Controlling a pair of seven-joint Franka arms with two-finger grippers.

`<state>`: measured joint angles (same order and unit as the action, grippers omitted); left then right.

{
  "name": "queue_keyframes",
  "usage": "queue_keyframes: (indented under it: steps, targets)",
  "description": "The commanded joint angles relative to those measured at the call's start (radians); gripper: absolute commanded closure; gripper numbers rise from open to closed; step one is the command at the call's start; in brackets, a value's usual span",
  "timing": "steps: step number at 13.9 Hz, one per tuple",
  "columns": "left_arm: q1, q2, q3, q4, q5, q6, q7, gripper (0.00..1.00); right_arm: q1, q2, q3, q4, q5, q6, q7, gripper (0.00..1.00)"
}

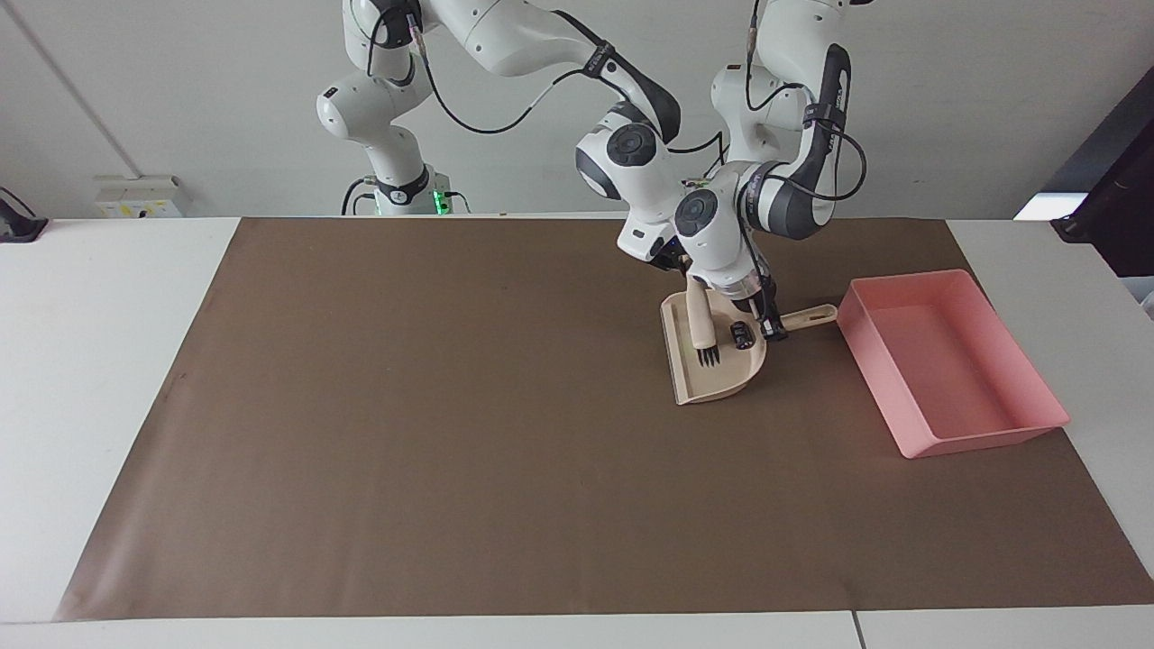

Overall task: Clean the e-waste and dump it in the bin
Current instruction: 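Sweep the electronic part into the dustpan with the right gripper's brush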

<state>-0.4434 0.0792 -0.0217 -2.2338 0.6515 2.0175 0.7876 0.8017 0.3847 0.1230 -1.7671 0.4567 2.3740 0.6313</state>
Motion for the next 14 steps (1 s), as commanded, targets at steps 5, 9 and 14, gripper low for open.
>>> queue_keyframes:
  steps: [5, 9, 14]
  targets:
    - [0.104, -0.074, -0.001, -0.04, -0.12, 0.135, 0.192, 1.0, -0.137, -0.298, -0.002, -0.077, -0.06, -0.443, -0.03, 1.0]
    - [0.199, -0.165, 0.006, -0.003, -0.188, 0.122, 0.312, 1.0, -0.303, -0.449, 0.0, -0.1, -0.246, -0.706, -0.041, 1.0]
    - [0.362, -0.174, 0.011, 0.147, -0.222, 0.043, 0.496, 1.0, -0.7, -0.501, 0.0, -0.144, -0.384, -0.82, -0.384, 1.0]
